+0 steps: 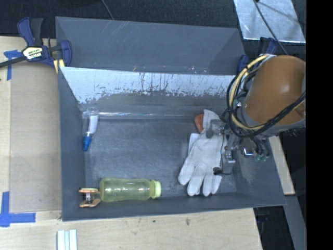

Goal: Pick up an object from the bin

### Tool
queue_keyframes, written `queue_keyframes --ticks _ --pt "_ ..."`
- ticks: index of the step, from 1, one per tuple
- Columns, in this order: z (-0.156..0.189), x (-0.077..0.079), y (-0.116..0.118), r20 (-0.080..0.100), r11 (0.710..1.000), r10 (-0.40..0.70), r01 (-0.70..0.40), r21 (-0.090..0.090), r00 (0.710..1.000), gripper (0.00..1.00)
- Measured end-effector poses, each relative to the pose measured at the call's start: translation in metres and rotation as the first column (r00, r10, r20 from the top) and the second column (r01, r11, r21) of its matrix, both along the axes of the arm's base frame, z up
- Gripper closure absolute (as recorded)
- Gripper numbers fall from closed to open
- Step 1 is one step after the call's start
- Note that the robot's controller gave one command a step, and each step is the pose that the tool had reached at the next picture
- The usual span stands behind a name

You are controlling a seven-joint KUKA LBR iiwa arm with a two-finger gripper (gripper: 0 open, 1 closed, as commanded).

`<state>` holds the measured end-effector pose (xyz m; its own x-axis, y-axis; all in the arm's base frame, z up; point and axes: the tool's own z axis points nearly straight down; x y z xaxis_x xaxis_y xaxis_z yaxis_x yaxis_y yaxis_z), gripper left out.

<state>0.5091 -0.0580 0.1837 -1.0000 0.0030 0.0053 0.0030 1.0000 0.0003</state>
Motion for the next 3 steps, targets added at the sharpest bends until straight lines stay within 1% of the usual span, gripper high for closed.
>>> queue_keyframes --ticks 1,2,3 --pt "0.004 0.002 0.0 0.009 1.0 0.002 -0.002 -0.001 1.0 0.0" --pt "0.052 0.03 0.006 0.006 0.998 -0.063 0.063 0.0 0.998 0.0" --pt "0.113 0.065 0.015 0.008 1.0 -0.02 0.02 -0.001 1.0 0.0"
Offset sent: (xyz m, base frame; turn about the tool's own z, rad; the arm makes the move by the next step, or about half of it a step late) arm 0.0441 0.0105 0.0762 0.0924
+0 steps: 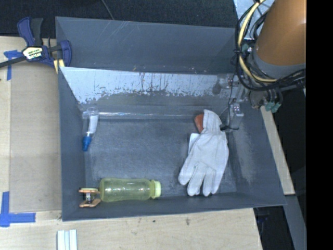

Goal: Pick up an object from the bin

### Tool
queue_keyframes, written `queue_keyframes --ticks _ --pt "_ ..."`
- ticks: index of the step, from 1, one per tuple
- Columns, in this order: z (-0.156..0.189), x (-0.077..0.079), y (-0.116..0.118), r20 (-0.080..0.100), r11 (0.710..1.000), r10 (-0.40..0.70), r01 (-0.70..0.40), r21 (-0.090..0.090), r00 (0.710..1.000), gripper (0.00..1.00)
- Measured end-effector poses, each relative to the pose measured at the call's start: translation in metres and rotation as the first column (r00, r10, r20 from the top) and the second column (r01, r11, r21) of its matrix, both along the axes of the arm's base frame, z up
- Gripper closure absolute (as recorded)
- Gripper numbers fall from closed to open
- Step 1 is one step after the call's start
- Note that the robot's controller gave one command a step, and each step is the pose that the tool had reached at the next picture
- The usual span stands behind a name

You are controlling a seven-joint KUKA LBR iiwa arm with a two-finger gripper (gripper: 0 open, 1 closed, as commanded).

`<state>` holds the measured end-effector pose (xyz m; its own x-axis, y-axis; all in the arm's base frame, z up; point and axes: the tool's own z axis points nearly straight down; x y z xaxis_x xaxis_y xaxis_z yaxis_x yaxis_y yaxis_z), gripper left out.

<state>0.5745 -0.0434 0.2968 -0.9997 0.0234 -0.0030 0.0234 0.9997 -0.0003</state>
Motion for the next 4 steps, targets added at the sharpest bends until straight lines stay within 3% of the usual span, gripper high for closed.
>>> queue_keyframes --ticks 1,2,3,4 --pt "-0.006 0.007 -0.006 0.019 1.0 0.021 -0.021 -0.002 1.0 0.0" --pt "-0.055 0.002 -0.012 0.0 0.988 0.157 -0.157 0.0 0.988 0.0" --pt "-0.068 0.018 -0.008 0.0 0.892 0.452 -0.452 -0.001 0.892 0.0" --pt "-0.071 0.014 -0.007 0.0 0.799 0.601 -0.601 -0.001 0.799 0.0"
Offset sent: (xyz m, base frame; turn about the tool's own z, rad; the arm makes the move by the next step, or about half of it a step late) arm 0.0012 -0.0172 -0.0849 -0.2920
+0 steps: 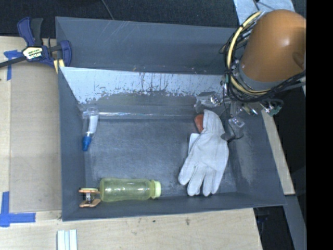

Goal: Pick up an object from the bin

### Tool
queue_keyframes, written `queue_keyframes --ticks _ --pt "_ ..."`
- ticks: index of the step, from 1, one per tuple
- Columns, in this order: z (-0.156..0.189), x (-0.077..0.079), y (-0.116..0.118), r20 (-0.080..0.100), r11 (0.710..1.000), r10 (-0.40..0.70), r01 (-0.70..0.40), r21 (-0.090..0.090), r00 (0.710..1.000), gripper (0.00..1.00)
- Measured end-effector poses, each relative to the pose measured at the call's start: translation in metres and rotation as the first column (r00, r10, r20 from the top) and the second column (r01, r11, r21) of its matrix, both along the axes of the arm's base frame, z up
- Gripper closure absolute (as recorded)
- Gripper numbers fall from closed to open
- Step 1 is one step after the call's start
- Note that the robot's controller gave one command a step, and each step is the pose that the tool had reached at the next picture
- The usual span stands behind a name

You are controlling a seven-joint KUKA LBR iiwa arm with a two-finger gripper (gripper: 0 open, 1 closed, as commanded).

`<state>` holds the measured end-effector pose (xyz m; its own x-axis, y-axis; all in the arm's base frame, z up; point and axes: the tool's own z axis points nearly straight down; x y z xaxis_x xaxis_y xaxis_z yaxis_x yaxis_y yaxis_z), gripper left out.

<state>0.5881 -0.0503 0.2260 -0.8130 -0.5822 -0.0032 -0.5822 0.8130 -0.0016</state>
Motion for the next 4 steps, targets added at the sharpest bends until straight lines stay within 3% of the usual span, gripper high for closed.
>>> queue_keyframes --ticks 1,2,3,4 --pt "-0.026 -0.007 0.005 0.003 0.986 -0.167 0.167 0.001 0.986 0.0" --pt "-0.042 -0.017 0.013 -0.003 0.996 -0.091 0.091 0.0 0.996 0.0" --pt "-0.046 -0.013 0.006 0.001 0.992 -0.126 0.126 0.001 0.992 0.0" --pt "-0.065 -0.009 -0.002 -0.001 0.925 -0.38 0.38 0.001 0.925 0.0"
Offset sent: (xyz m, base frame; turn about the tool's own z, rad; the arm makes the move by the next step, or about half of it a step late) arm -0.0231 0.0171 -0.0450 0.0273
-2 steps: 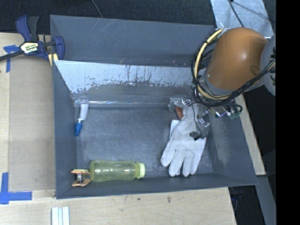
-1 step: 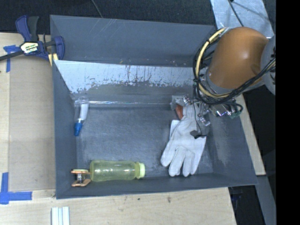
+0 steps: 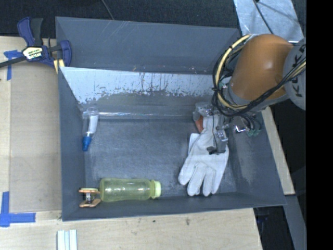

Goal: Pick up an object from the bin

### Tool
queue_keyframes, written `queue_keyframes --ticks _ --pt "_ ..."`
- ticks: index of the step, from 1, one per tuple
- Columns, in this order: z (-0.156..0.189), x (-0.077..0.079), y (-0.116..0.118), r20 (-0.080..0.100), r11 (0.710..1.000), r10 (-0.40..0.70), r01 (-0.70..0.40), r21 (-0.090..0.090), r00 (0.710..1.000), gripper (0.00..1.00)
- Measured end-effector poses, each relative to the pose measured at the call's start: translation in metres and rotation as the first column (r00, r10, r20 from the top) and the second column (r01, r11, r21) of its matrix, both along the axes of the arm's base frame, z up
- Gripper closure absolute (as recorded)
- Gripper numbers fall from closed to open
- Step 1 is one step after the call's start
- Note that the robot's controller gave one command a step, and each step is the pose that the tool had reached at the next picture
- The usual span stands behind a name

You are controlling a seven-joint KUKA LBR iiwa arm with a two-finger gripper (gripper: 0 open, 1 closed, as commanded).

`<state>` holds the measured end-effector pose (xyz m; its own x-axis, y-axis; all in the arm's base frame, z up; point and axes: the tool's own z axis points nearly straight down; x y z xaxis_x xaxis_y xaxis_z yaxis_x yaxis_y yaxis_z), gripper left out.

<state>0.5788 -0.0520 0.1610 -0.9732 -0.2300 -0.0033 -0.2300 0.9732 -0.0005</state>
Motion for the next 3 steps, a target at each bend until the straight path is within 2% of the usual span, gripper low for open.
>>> queue_keyframes --ticks 1,2,3 --pt "-0.019 0.004 -0.014 -0.001 0.985 0.171 -0.171 -0.001 0.985 0.0" --pt "-0.044 0.013 -0.018 -0.001 0.998 0.061 -0.061 0.0 0.998 0.0" --pt "-0.071 0.0 -0.03 0.004 0.996 0.087 -0.087 -0.002 0.996 1.0"
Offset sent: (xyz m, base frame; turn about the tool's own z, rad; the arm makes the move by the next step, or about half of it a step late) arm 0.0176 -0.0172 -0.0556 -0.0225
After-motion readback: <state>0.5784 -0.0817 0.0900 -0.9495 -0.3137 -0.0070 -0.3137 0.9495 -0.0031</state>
